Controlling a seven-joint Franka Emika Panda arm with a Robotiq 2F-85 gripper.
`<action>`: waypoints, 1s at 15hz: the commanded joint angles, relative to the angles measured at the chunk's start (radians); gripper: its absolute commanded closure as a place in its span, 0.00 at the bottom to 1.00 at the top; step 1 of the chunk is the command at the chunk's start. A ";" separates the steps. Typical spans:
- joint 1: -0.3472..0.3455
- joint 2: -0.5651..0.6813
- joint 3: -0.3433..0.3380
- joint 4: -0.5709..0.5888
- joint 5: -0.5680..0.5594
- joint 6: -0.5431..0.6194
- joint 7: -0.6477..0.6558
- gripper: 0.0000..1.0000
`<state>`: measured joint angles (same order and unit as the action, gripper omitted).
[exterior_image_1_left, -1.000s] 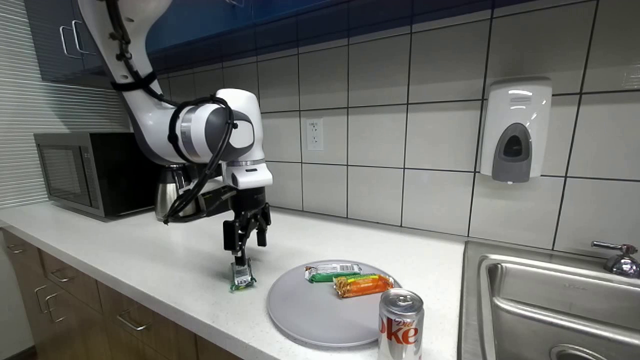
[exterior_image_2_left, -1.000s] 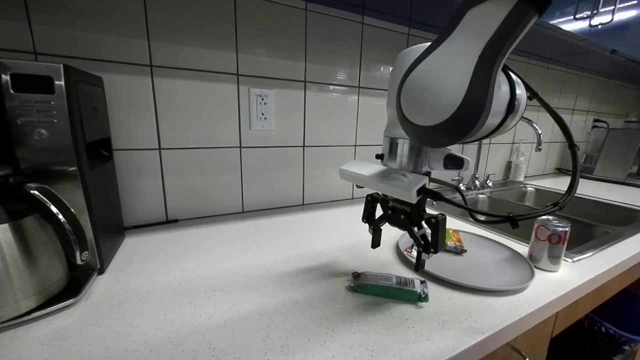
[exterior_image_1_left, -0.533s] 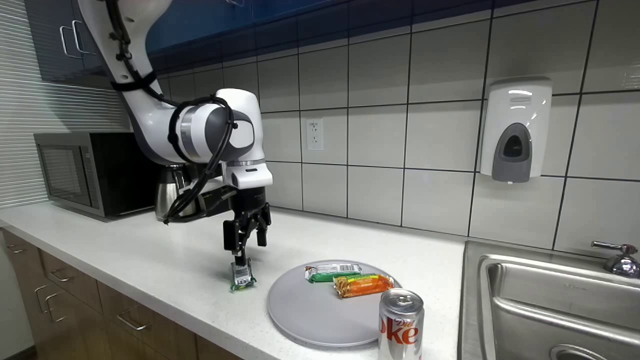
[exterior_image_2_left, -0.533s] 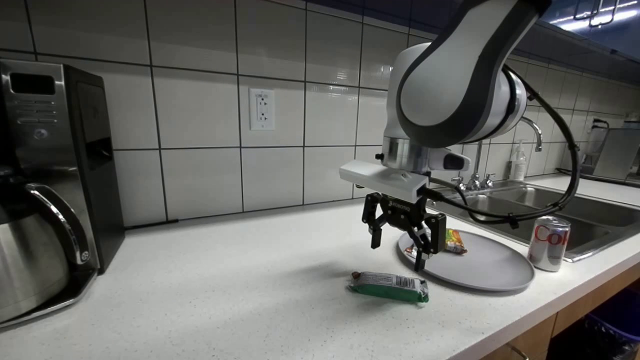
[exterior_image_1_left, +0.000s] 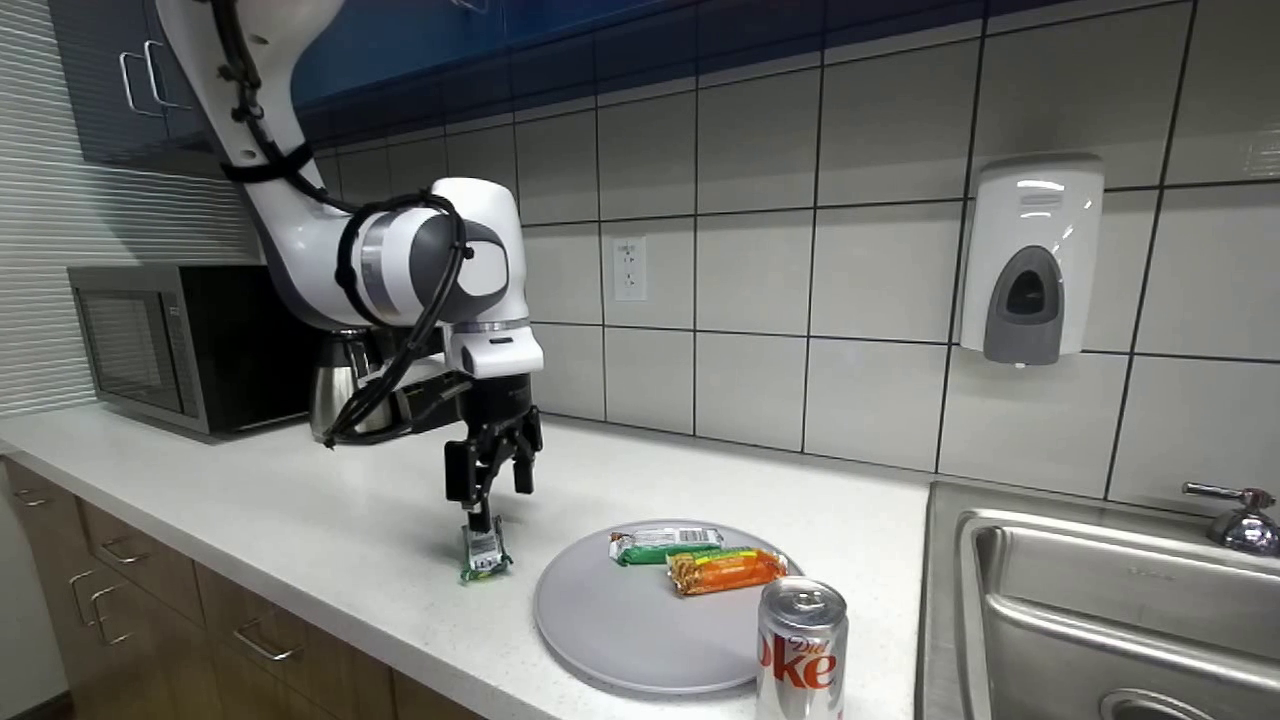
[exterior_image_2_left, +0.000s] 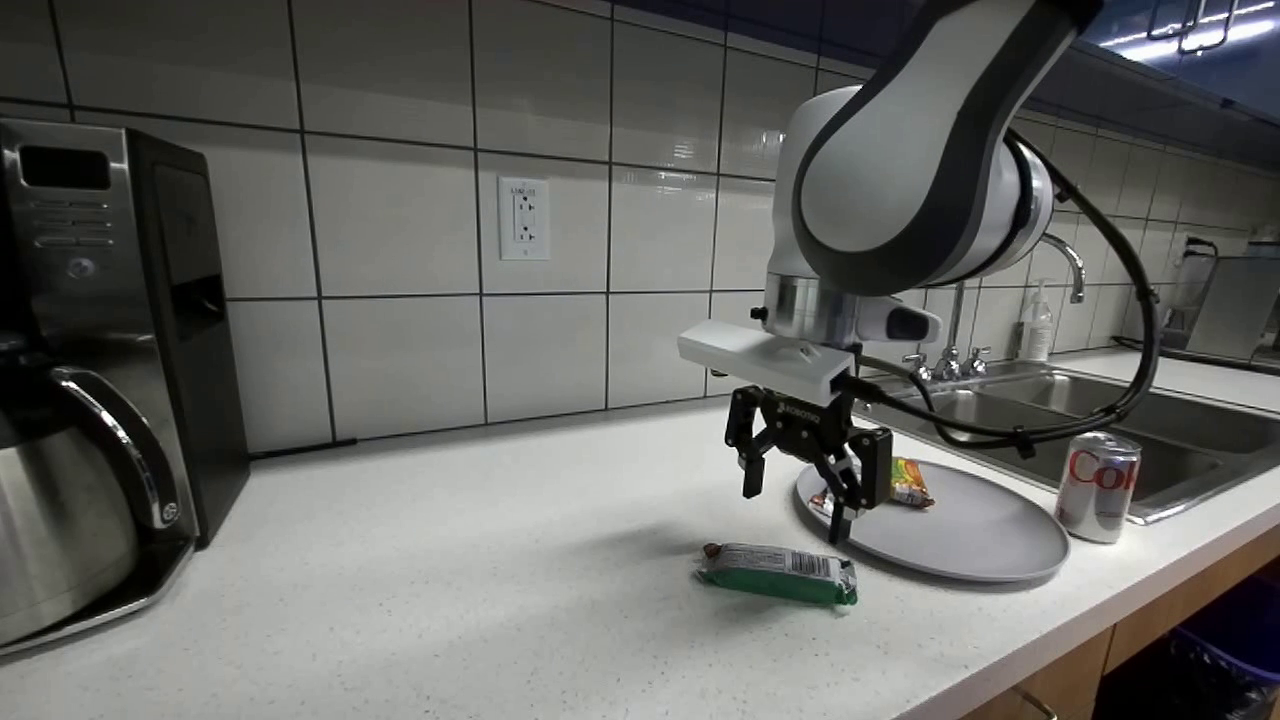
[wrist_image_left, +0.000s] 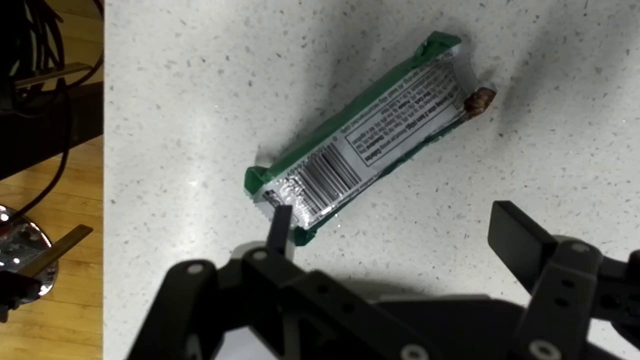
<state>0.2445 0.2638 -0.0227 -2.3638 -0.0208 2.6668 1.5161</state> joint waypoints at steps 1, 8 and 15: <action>0.027 -0.023 -0.009 -0.011 -0.033 -0.028 0.118 0.00; 0.064 -0.004 -0.011 -0.006 -0.072 -0.017 0.300 0.00; 0.074 0.042 -0.022 0.002 -0.129 0.008 0.488 0.00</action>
<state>0.3036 0.2895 -0.0319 -2.3662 -0.1184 2.6623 1.9154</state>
